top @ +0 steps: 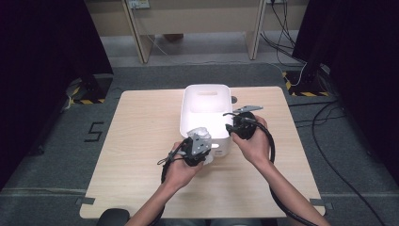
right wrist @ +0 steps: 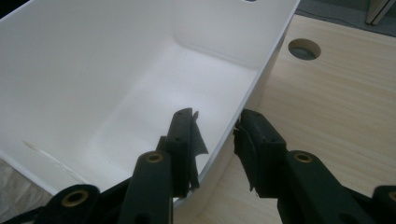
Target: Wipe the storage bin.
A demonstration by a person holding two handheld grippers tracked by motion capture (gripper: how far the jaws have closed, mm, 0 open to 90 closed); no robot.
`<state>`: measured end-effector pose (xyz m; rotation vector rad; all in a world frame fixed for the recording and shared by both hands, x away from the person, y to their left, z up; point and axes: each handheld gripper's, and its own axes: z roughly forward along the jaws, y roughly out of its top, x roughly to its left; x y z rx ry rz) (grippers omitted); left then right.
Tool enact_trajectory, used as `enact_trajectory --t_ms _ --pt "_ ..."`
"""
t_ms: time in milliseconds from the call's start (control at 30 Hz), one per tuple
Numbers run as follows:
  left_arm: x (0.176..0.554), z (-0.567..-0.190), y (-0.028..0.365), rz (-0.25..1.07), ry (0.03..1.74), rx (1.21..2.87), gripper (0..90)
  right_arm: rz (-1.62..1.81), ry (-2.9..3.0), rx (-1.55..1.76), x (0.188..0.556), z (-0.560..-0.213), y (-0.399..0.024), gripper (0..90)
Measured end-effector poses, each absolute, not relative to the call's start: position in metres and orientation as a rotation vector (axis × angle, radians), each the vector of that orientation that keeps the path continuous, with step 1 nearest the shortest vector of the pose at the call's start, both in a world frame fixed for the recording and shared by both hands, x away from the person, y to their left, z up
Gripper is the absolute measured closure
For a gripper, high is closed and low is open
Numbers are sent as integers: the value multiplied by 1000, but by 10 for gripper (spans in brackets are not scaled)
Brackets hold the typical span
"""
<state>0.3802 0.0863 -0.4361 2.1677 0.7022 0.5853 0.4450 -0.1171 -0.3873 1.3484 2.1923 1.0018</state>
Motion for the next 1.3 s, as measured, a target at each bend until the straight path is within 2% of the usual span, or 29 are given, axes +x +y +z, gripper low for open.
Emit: enact_trajectory --t_ms 1300 --pt "387 -470 78 534 732 2244 816 1002 2189 1346 444 -388 -116 658"
